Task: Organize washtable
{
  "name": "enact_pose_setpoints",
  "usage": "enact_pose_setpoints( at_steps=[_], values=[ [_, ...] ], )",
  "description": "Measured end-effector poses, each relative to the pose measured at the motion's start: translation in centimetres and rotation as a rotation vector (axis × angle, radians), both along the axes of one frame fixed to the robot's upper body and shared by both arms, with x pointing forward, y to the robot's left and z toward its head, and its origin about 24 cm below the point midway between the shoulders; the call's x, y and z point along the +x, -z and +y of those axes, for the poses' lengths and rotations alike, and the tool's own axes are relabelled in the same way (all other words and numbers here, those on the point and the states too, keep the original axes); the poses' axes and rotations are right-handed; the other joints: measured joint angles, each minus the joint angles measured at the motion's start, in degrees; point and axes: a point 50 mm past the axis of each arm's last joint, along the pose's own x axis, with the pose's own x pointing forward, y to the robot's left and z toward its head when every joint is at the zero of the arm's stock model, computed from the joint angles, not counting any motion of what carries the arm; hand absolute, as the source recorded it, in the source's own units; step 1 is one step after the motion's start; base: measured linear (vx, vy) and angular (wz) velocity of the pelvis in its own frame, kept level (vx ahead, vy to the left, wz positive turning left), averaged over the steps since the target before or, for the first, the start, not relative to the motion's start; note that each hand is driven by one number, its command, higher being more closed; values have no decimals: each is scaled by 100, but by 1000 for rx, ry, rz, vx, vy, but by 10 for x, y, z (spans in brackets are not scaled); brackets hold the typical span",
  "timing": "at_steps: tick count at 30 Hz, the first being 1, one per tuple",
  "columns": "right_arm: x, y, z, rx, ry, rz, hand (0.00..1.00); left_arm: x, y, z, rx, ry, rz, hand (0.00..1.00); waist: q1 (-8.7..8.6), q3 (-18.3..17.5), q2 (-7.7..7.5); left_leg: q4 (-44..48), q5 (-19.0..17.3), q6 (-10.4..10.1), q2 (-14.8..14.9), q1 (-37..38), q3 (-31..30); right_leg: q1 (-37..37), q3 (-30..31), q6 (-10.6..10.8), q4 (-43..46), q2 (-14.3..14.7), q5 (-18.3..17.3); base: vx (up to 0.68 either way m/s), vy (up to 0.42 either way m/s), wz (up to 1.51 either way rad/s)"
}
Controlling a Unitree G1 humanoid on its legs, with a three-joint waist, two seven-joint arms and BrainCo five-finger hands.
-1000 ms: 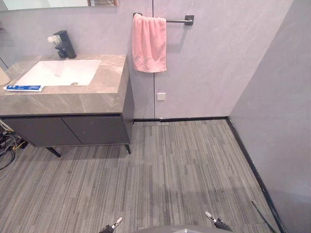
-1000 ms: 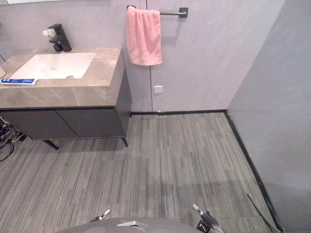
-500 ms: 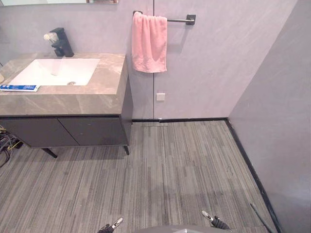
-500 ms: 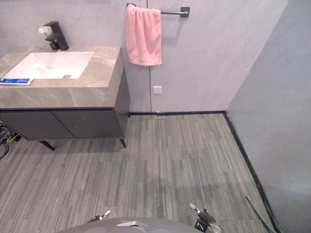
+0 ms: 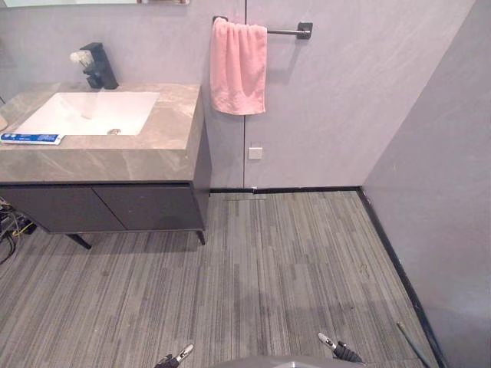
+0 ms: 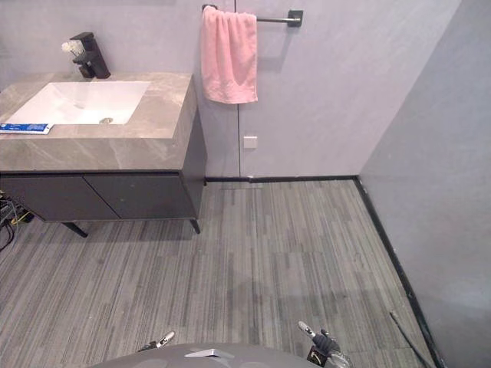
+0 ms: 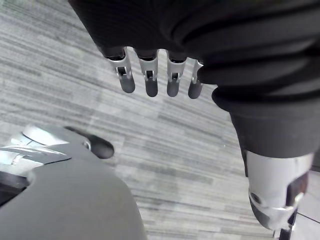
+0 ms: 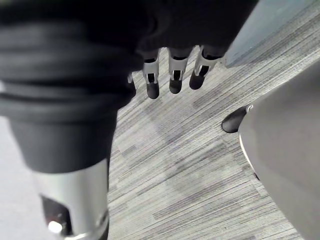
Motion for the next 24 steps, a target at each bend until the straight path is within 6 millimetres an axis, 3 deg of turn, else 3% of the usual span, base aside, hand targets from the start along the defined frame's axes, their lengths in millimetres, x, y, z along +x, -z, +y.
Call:
enact_pose_setpoints(
  at_steps=[7, 11, 14, 15, 16, 18, 20, 22, 24],
  values=[
    [1, 0, 0, 1, -5, -1, 0, 0, 0, 0, 0, -5, -6, 0, 2, 12, -10, 86, -37, 6, -15, -38, -17, -1, -12, 2, 7, -11, -1, 2, 0, 1],
    [6, -1, 1, 1, -15, -13, 0, 3, -1, 1, 4, -8, -23, 0, 3, 84, -13, 748, -397, 46, -68, -516, -29, -250, 9, 26, 187, -22, -118, -40, 37, 0],
    [15, -3, 0, -6, -15, -43, 0, 17, -3, 2, 0, -32, -67, 0, 14, 349, -51, 1519, -902, 175, -222, -887, 2, -734, -150, 311, 1336, -151, -809, -11, 97, 16],
    [20, -5, 1, -14, -41, -69, 0, 21, -4, 4, 4, -45, -85, 0, 34, 449, -105, 1743, -1104, 264, -276, -995, 1, -1121, -207, 454, 2340, -222, -960, 38, 65, 12],
    [27, -8, 2, -21, -70, -103, 0, 24, -5, 5, 8, -50, -97, 0, 27, 588, -102, 1952, -1260, 306, -281, -999, -20, -1725, -292, 464, 3621, -210, -879, 104, 39, 16],
    [32, -11, 3, -15, -44, -137, 0, 26, -7, 9, 17, -69, -109, 0, 21, 672, -201, 2206, -1530, 318, -250, -831, -93, -2337, -436, 346, 4839, -215, -991, 210, -18, 15],
    [32, -10, 4, -3, -17, -143, 0, 28, -8, 10, 20, -65, -117, 0, 31, 665, -242, 2190, -1725, 292, -140, -601, -131, -2633, -762, 306, 4705, -293, -1013, 233, -73, 1],
    [33, -11, 1, -7, 2, -152, 0, 38, -9, 8, 16, -56, -140, 0, 18, 664, -228, 2045, -1868, 259, -18, -445, -172, -2891, -1065, 352, 3719, -321, -930, 305, -133, 1],
    [30, -11, -2, -3, 72, -150, 0, 60, -12, -1, -5, -43, -191, 0, -63, 665, -221, 1619, -1925, 182, 59, -92, -405, -2927, -1040, 345, 1792, -307, -437, 479, -258, 35]
  ],
)
